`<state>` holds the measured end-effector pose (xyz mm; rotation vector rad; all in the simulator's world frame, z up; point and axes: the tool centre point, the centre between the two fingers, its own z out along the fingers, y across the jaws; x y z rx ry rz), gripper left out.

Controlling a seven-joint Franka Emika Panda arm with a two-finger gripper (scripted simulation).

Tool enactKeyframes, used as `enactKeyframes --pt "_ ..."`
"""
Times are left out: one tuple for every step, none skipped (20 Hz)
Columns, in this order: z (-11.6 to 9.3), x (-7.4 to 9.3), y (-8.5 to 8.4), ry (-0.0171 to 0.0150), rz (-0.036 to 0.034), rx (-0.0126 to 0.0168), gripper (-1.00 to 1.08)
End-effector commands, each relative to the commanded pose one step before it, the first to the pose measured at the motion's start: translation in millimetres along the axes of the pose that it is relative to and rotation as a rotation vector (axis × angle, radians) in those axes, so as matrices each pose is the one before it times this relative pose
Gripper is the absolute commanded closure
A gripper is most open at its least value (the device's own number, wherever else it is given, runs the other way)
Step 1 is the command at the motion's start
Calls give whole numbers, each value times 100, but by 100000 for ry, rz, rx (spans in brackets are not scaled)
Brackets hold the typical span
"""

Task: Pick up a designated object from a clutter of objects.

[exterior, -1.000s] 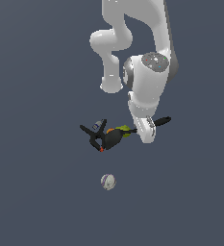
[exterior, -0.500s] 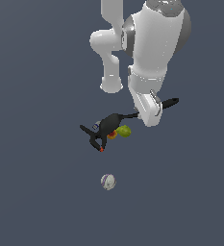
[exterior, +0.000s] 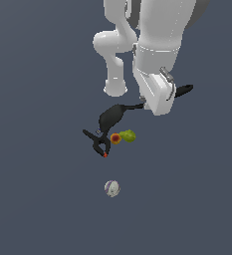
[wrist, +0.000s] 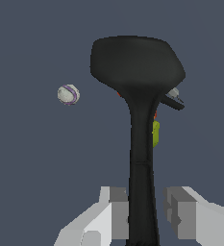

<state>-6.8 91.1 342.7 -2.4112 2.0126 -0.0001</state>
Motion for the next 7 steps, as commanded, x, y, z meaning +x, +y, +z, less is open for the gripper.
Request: enactKeyframes --pt "-1033 107 -71 20 10 -2 108" --pt "-266 27 -28 0 0 0 108" --pt "-193 29 -42 16 23 -40 108" --pt "-163 17 -27 0 0 0 108" --pt "-114 12 -22 0 0 0 108" --pt "-66 7 -15 0 0 0 108" --pt "-21 2 -5 0 0 0 108"
